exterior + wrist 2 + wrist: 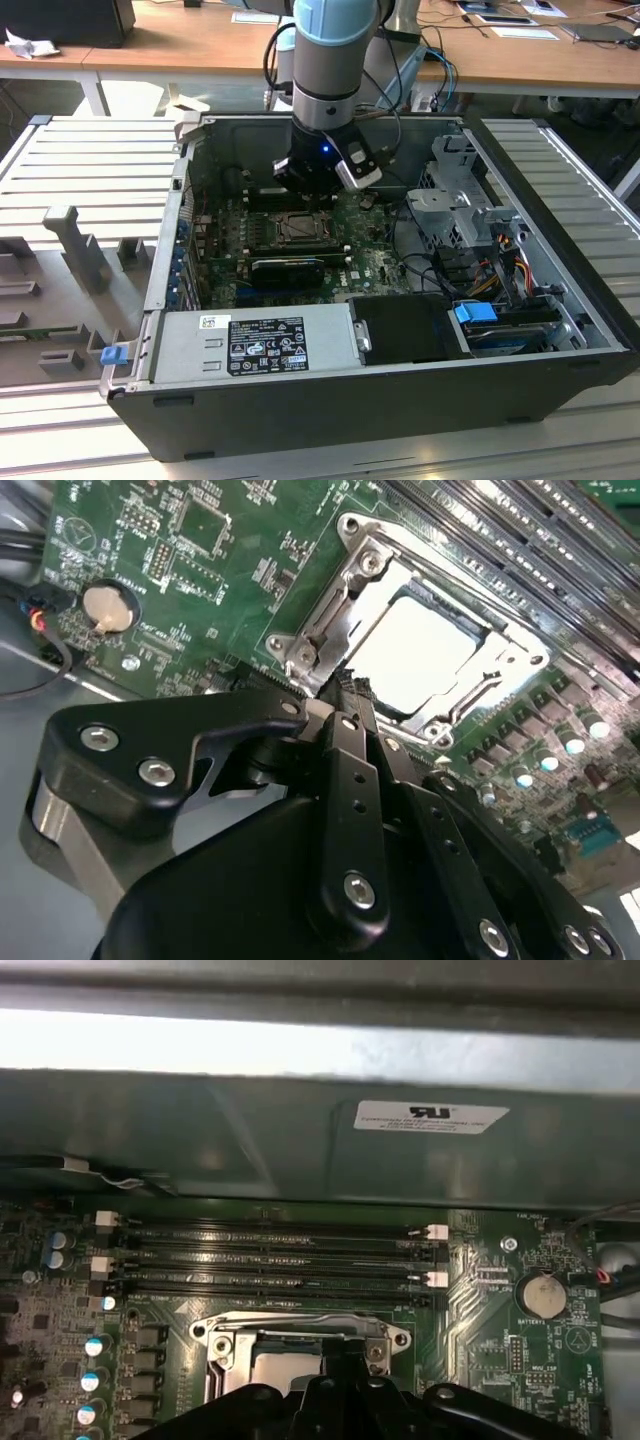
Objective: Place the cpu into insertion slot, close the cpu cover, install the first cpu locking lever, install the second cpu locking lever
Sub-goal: 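Install the second cpu locking lever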
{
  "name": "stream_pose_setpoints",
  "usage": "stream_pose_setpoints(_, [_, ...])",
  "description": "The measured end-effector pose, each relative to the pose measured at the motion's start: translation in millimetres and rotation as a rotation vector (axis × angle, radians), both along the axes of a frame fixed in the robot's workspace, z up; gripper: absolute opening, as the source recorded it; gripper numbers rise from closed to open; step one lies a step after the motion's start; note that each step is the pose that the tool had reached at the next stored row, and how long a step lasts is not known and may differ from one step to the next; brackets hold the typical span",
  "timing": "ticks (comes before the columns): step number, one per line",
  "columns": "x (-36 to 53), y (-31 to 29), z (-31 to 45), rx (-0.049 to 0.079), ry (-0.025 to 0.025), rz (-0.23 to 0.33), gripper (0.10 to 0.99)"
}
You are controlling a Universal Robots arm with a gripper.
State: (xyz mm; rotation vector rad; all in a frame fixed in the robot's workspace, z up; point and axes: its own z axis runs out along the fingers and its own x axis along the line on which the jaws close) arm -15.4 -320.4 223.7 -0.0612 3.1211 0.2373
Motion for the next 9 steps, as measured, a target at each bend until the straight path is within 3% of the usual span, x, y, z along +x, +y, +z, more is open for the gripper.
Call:
stream_pose_setpoints(5, [0.1,-0.9,14.1,0.000,-0.0001,-0.001,0.106])
stream_pose_setpoints(7, [0.0,-9.2,14.0,0.000,0.0000,-0.001,0.106])
stream_pose_setpoints(9, [0.0,-22.8,13.1,0.000,0.0000,-0.001,0.106])
